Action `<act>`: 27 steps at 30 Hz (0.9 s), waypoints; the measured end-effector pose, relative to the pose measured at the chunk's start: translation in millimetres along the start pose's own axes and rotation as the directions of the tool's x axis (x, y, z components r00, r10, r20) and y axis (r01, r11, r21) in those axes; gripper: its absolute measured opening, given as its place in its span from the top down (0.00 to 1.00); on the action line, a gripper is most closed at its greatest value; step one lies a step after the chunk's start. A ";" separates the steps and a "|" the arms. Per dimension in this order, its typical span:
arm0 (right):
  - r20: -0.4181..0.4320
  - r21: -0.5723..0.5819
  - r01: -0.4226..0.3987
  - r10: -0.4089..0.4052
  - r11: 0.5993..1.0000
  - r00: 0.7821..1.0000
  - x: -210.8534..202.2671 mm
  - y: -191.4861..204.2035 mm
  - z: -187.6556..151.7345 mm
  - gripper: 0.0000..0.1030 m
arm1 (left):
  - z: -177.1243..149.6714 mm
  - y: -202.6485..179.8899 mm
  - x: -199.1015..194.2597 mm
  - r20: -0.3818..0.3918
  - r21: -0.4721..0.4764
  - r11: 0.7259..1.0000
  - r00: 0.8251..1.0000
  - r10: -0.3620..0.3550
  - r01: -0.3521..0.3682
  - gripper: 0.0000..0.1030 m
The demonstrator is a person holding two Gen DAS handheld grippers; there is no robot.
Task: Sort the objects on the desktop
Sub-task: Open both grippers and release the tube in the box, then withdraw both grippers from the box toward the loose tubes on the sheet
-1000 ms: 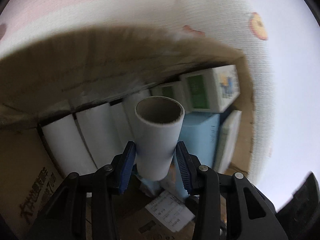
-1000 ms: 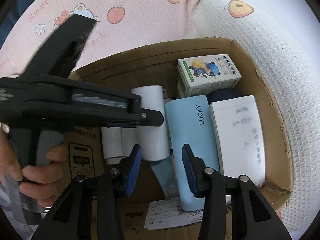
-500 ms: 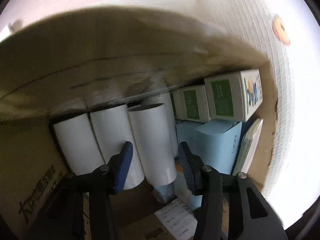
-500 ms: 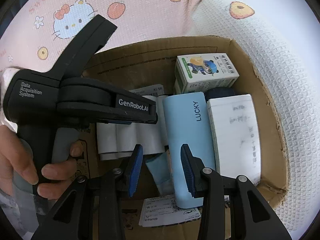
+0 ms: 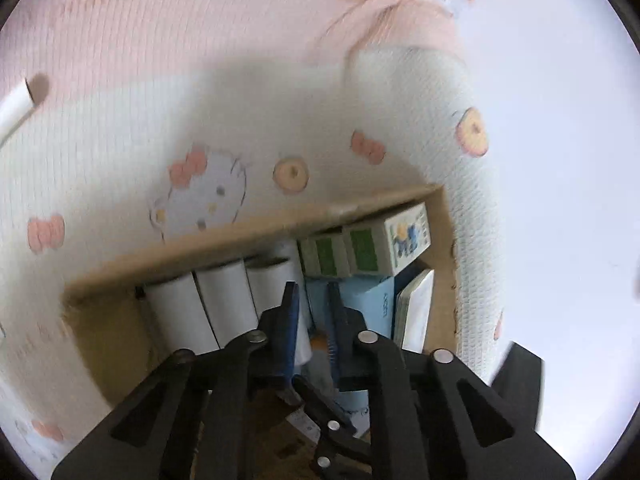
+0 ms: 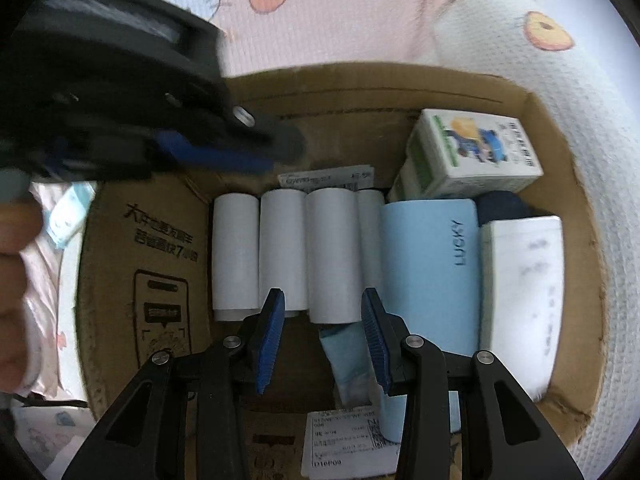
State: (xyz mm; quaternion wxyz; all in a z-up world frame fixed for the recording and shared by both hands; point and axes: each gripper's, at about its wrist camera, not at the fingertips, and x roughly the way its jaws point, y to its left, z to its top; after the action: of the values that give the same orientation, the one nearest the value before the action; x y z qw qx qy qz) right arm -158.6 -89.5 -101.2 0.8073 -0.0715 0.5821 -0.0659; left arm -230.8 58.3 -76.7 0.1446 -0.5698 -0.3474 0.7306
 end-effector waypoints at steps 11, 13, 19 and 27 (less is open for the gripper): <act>-0.051 -0.082 0.096 -0.100 0.992 0.994 25.2 23.4 18.4 0.70 | -24.1 -0.8 -6.5 0.047 0.211 0.975 0.997 0.062 -0.071 0.94; -0.066 -0.107 0.126 -0.134 0.986 0.989 32.5 23.8 18.1 0.71 | -27.0 -2.3 -3.8 0.056 0.252 0.962 0.994 0.099 -0.110 0.94; -0.111 -0.114 0.081 -0.093 0.990 0.989 48.3 16.2 15.8 0.71 | -30.4 -2.0 -10.7 0.049 0.306 0.945 0.993 0.103 -0.113 0.94; -0.082 -0.149 0.046 -0.059 0.988 0.995 50.1 9.1 29.7 0.75 | -34.1 -2.1 -10.7 0.031 0.374 0.910 0.983 0.179 -0.177 0.94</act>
State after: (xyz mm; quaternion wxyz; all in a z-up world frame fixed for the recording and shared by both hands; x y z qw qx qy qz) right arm -114.5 -88.9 -140.4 0.7719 -0.1432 0.6177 -0.0469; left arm -196.0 64.9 -71.2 0.1845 -0.5622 -0.1476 0.7926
